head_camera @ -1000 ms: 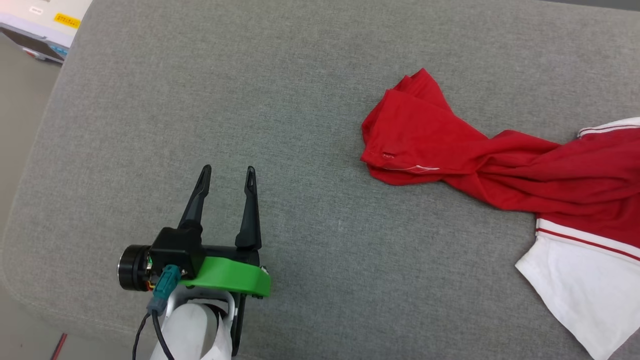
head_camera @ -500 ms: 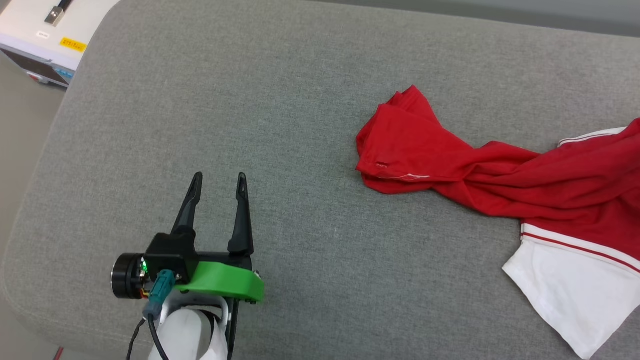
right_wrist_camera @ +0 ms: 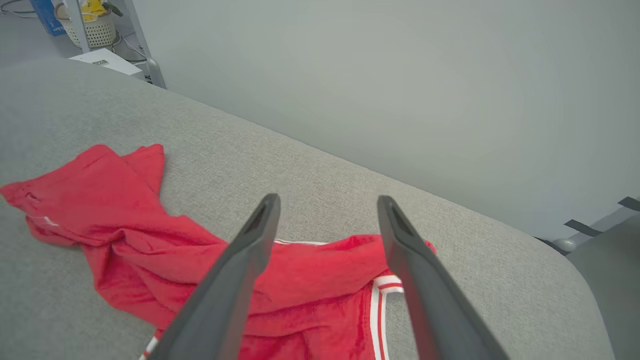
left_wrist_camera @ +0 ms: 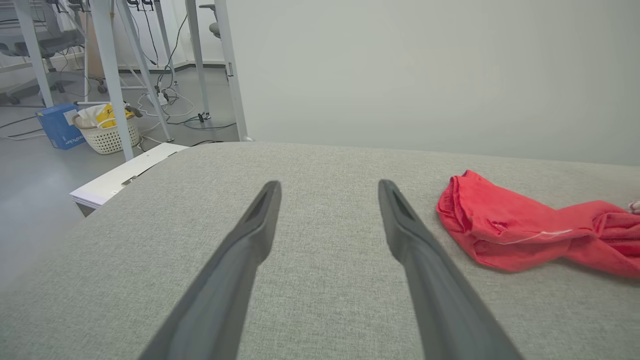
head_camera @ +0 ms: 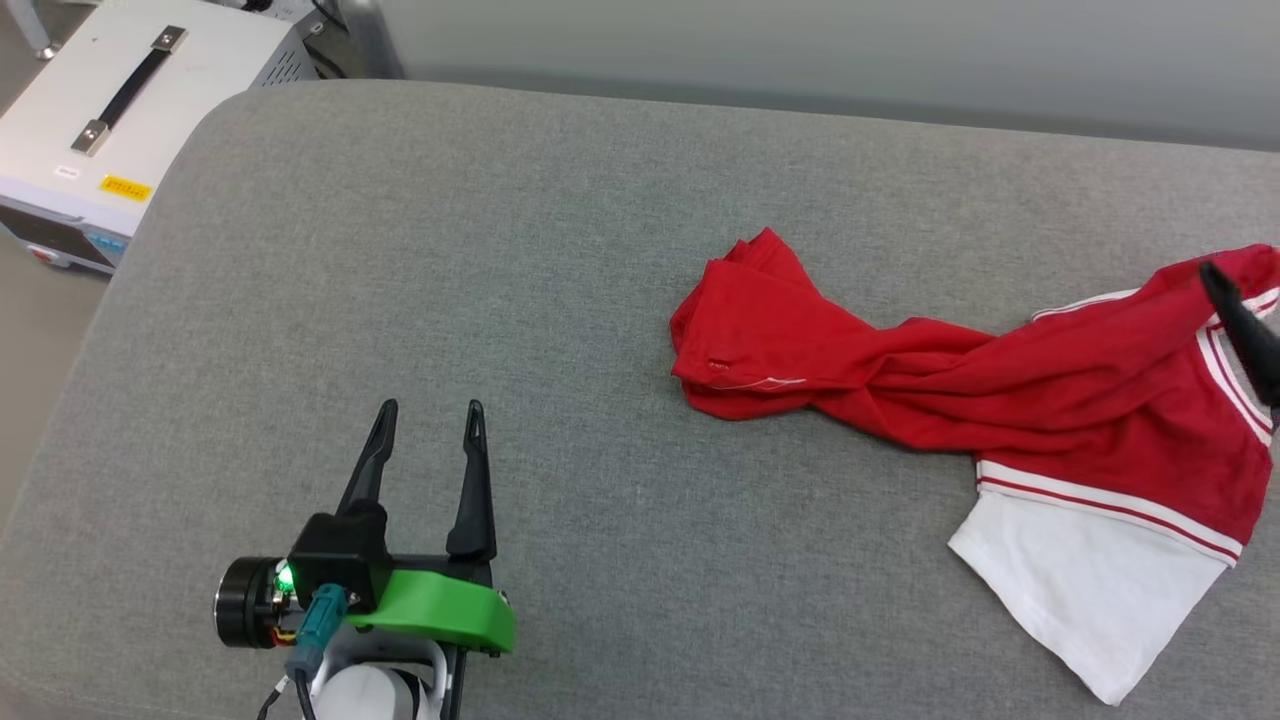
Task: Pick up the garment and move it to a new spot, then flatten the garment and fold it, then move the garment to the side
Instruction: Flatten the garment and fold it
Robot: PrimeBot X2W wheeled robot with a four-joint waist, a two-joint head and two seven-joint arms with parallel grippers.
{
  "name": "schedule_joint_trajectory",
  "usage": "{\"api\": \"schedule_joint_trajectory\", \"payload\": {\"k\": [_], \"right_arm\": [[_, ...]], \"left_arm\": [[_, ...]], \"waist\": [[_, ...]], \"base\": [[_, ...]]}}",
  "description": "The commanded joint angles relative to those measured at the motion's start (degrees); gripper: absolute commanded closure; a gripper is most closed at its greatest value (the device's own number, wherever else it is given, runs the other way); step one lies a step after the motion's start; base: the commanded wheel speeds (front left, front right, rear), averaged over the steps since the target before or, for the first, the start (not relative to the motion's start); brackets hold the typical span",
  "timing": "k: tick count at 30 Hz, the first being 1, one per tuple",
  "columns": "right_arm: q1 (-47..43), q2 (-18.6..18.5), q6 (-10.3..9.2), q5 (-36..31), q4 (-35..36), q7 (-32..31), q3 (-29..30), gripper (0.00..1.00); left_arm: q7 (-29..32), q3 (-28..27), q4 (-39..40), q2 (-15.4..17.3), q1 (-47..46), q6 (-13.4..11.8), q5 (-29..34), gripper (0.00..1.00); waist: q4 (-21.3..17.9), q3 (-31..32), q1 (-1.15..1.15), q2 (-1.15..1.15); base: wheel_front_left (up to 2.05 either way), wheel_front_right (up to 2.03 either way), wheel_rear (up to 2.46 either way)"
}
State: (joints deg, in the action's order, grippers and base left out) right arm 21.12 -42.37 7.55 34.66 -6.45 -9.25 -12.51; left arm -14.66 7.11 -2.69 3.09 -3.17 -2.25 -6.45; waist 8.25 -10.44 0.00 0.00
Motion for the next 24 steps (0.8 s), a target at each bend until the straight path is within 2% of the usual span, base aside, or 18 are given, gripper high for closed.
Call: {"api": "schedule_joint_trajectory", "payload": {"k": [1,5,9,10,12,15,20,21,24], "right_arm": [[-2.3,-1.0,-0.06,1.2,3.2,-3.2,-0.5,0.0],[-6.9,-3.0,-0.06,6.0,10.9,-14.0,-1.2,0.0],[-10.6,-4.0,-0.06,9.0,15.6,-23.7,-1.0,0.0],[-12.9,-4.7,-0.06,10.2,17.7,-30.0,-2.1,0.0],[-14.3,-5.3,-0.06,10.4,18.3,-33.5,-3.5,0.0],[-15.4,-5.0,-0.06,10.2,17.5,-36.4,-5.4,0.0],[-14.6,-4.2,-0.06,7.5,12.3,-36.2,-9.2,0.0],[-13.6,-2.8,-0.06,7.0,7.6,-35.1,-12.4,0.0],[-12.9,-2.3,-0.06,6.6,3.4,-34.2,-15.7,0.0]], "left_arm": [[-0.3,-0.1,0.1,-0.2,0.8,0.3,0.5,0.0],[-0.3,-0.2,-0.1,-0.2,1.2,0.5,0.7,0.0],[-0.3,-0.1,-0.1,-0.2,1.5,0.6,0.7,0.0],[-0.3,-0.1,0.0,-0.2,1.8,0.6,0.6,0.0],[-0.3,0.1,0.0,-0.2,1.9,0.6,0.5,0.0],[-0.3,0.4,0.2,-0.2,1.6,0.5,0.2,0.0],[-0.3,1.1,0.3,-0.2,0.4,0.3,-0.3,0.0],[-0.3,1.0,0.1,-0.2,-0.4,0.3,-0.4,0.0],[-0.3,0.9,0.0,-0.2,-1.0,0.3,-0.5,0.0]], "waist": [[-0.5,1.0,0.0,0.0],[-0.5,1.8,0.0,0.0],[-0.4,2.4,0.0,0.0],[-0.3,2.4,0.0,0.0],[-0.2,2.3,0.0,0.0],[0.1,1.4,0.0,0.0],[0.7,-0.8,0.0,0.0],[1.2,-2.0,0.0,0.0],[1.7,-2.5,0.0,0.0]], "base": [[0.0,0.0,0.0],[0.0,0.0,0.0],[0.0,0.0,0.0],[0.0,0.0,0.0],[0.0,0.0,0.0],[0.0,0.0,0.0],[0.0,0.0,0.0],[0.0,0.0,0.0],[0.0,0.0,0.0]]}}
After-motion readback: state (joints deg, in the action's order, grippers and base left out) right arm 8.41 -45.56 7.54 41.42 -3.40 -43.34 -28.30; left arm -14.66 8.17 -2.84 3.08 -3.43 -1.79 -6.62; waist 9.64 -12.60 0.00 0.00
